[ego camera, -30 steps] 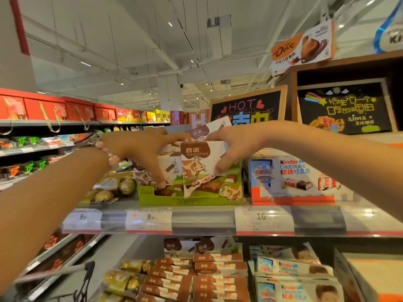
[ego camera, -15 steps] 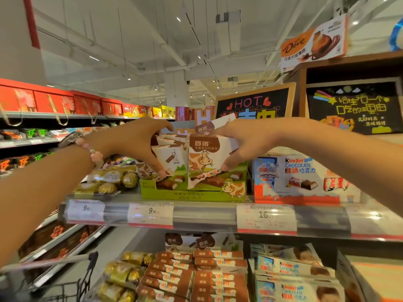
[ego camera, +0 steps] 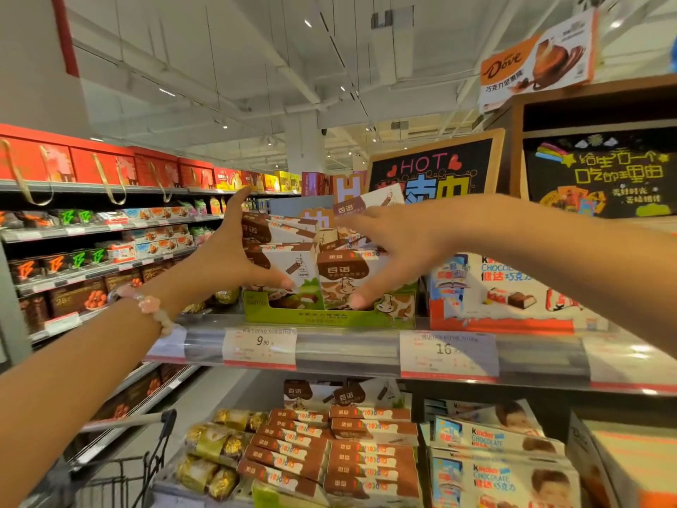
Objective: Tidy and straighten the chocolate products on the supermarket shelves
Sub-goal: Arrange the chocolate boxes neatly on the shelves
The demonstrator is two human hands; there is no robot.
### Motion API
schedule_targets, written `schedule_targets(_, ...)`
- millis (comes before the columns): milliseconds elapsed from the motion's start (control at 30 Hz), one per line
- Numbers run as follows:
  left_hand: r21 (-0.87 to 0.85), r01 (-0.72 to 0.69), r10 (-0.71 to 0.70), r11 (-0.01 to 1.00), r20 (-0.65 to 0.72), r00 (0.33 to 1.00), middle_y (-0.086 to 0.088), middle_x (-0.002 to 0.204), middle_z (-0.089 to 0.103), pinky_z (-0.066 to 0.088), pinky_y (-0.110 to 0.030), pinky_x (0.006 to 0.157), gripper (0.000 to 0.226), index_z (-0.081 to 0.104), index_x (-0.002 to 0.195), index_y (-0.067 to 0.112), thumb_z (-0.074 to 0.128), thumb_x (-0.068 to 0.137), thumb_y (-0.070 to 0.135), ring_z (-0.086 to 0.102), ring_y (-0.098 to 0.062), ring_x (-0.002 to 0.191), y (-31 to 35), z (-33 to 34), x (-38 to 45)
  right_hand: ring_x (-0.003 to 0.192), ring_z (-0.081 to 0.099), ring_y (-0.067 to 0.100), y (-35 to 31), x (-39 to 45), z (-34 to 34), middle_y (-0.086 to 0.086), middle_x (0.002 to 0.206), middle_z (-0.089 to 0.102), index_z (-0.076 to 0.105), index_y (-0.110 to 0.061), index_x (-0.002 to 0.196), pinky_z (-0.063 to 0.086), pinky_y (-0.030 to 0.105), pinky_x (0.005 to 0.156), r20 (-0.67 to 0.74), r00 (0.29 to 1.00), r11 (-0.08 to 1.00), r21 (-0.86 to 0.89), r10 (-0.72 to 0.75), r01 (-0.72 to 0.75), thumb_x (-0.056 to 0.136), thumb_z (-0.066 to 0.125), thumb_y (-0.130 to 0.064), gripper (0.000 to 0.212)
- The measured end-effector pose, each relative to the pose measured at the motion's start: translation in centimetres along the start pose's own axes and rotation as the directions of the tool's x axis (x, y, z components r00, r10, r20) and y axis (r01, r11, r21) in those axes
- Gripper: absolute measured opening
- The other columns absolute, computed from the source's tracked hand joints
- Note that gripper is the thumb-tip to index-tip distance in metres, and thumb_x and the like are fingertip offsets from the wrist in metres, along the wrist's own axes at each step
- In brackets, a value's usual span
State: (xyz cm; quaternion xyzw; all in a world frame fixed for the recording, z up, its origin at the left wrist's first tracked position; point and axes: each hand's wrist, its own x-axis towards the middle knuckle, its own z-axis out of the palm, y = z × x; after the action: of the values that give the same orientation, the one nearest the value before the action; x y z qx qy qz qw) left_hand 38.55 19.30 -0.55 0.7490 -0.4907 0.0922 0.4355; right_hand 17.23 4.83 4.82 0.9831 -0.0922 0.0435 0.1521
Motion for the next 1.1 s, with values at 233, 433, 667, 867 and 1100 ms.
schedule_targets(233,-0.016,0.003,-0.003,1.000,-0.024,1.000,-0.003,0.141,0.036,0.039,-0.032,0.092,0.146,-0.008,0.143,0.046,0.087,0.032,0.043,0.040,-0.019,0.122,0.2,0.0,-0.5,0.133,0.036,0.024,-2.8,6.3,-1.9,0.010,0.149,0.034,0.021,-0.008,0.147,0.030,0.027,0.101,-0.256,0.967,0.950,0.300,-0.005,0.084,0.098,0.041,-0.039,0.062)
schedule_targets(433,-0.079,-0.005,0.000,0.997,-0.064,0.998,0.010,0.122,0.036,0.036,-0.022,0.089,0.146,-0.007,0.145,0.042,0.085,0.032,0.046,0.042,-0.005,0.109,-0.5,0.3,-1.3,0.110,0.052,0.024,-3.9,9.1,-0.2,0.013,0.129,0.053,0.039,-0.006,0.135,0.036,0.026,0.082,-0.275,0.952,0.946,0.249,-0.138,0.209,0.098,0.045,-0.033,0.046)
schedule_targets(667,-0.114,-0.021,0.019,0.993,-0.014,1.000,0.011,0.122,0.044,0.044,-0.022,0.084,0.143,-0.002,0.143,0.045,0.086,0.030,0.046,0.053,-0.005,0.104,-0.7,0.0,-0.9,0.097,0.054,0.013,-3.3,8.7,0.3,0.005,0.118,0.062,0.046,-0.023,0.137,0.039,0.028,0.076,-0.602,0.779,0.958,0.080,-0.174,0.276,0.097,0.046,-0.028,0.041)
schedule_targets(867,0.048,0.049,-0.052,0.998,0.070,0.996,0.003,0.145,0.036,0.040,-0.028,0.093,0.140,0.006,0.149,0.033,0.083,0.034,0.052,0.043,-0.011,0.117,-0.5,-0.3,-0.5,0.090,0.059,0.014,-2.6,8.9,-0.2,0.005,0.101,0.067,0.044,-0.022,0.140,0.040,0.026,0.077,-0.338,0.923,0.932,0.238,-0.184,0.273,0.100,0.039,-0.023,0.039)
schedule_targets(1100,0.514,-0.354,0.235,0.781,0.282,0.930,0.007,0.156,0.010,0.019,-0.033,0.107,0.121,-0.001,0.147,0.037,0.066,0.054,0.074,0.013,-0.012,0.138,1.9,-1.3,0.2,0.141,0.024,0.022,-0.6,6.0,-2.4,0.004,0.156,0.019,0.012,-0.019,0.150,0.021,0.035,0.112,-0.017,0.991,0.893,0.432,-0.131,0.125,0.100,0.033,-0.038,0.057)
